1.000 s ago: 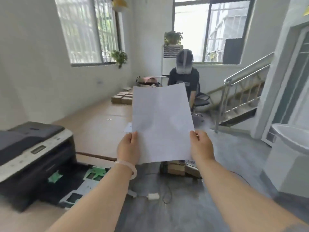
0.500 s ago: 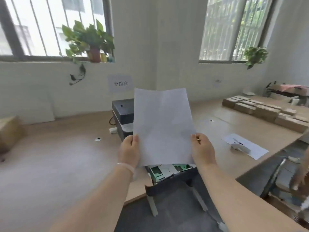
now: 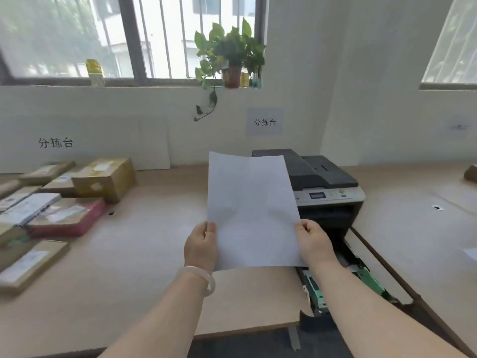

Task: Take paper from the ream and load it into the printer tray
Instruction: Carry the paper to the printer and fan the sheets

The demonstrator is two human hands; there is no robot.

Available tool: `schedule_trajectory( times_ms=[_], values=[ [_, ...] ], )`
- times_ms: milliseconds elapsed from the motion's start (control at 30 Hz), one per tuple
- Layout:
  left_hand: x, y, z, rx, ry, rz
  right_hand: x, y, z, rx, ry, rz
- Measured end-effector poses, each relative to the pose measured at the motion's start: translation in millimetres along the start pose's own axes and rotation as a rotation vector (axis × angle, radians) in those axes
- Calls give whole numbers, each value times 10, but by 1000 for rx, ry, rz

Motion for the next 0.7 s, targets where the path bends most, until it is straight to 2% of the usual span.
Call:
schedule_trajectory(
  times_ms=[233, 467, 567, 700],
  values=[
    [-268, -240, 962, -19, -107, -28, 253, 855, 501, -130, 165, 85],
    [-725, -284, 1440, -84, -215, -30, 558, 1305, 774, -227, 450, 356],
    [-976, -242, 1507, -124, -274, -3, 781, 1447, 806, -285, 511, 335],
    [-1251, -168, 1599, -247, -377, 58, 1075, 1578, 745, -286, 461, 205]
  ],
)
Point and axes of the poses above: each hand's wrist, its own z-axis towards the middle knuckle, its own y-axis out of the palm, x = y × z, the point moved 1 cm from there along z, towards the middle knuckle, and after that the axes turned 14 degrees about -y, right-handed, at the moved point
